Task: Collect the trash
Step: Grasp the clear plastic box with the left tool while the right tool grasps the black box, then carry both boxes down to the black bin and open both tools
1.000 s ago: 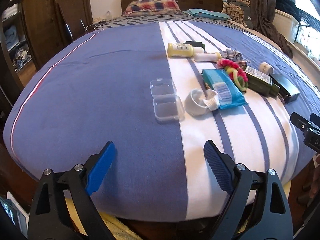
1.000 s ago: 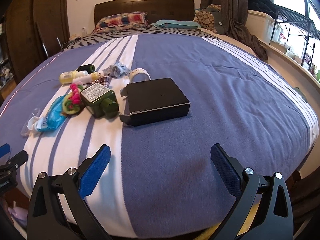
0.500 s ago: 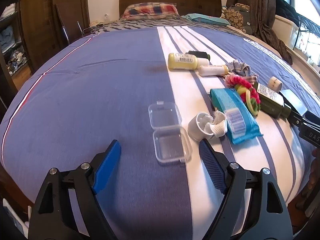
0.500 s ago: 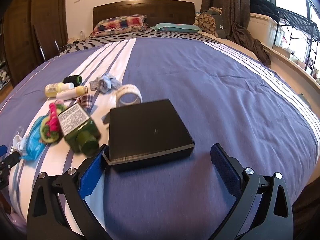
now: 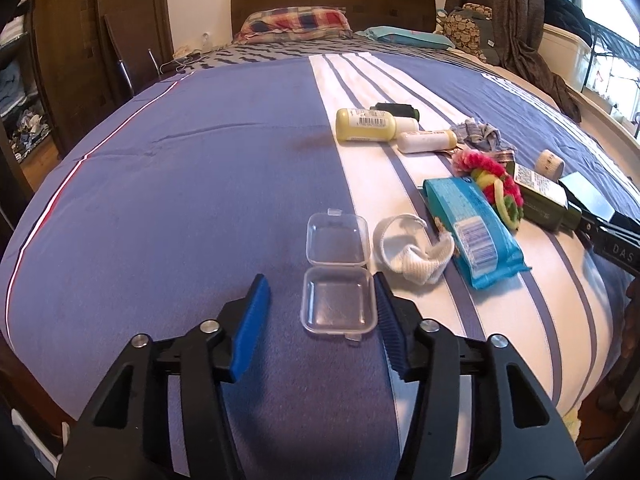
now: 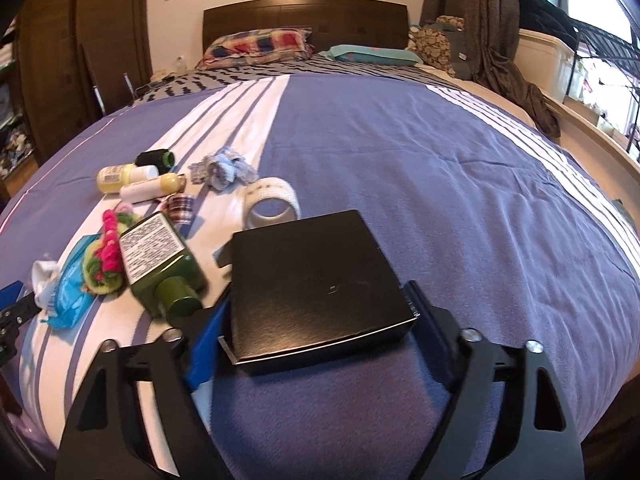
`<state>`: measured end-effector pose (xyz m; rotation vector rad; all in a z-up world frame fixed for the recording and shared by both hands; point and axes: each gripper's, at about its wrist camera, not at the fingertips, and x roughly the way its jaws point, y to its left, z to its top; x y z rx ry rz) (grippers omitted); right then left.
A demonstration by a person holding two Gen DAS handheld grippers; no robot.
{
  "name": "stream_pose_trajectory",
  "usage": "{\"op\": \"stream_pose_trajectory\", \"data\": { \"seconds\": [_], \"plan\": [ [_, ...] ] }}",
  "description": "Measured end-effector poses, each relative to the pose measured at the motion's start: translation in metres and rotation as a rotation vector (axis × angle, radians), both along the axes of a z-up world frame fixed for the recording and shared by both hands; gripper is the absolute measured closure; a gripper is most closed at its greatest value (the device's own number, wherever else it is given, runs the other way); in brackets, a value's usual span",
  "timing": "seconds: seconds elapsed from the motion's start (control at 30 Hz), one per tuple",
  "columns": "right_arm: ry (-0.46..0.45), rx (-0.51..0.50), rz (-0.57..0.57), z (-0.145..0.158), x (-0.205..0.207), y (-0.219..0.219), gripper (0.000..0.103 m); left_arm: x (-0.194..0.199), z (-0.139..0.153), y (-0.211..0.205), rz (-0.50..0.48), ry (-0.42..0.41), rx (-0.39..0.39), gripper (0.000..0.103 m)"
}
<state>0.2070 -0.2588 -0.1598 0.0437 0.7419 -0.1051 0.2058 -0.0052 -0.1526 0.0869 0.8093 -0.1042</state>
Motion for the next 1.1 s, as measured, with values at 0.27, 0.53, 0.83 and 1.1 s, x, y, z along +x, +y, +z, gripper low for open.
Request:
{"op": "stream_pose_trajectory", "data": {
  "seconds": [0.27,0.53,0.83,1.1],
  "plan": [
    [0.005,-0.012,0.010,0.003,-0.026,0.006,0.025,-0.018,0.002,0.002,-0.011,0.000,0.005,0.068],
    [0.029,-0.009,0.024,0.006,-0.072,0.013,0.025,-0.050,0.002,0.008,-0.027,0.002,-0.013,0.069],
    [0.020,0.007,0.077,0.010,-0.133,0.027,0.025,-0.109,0.003,0.011,-0.046,0.008,-0.049,0.069],
    [0.001,0.027,0.135,0.017,-0.179,0.046,0.025,-0.163,0.011,0.007,-0.085,-0.021,-0.037,0.069]
  ]
}}
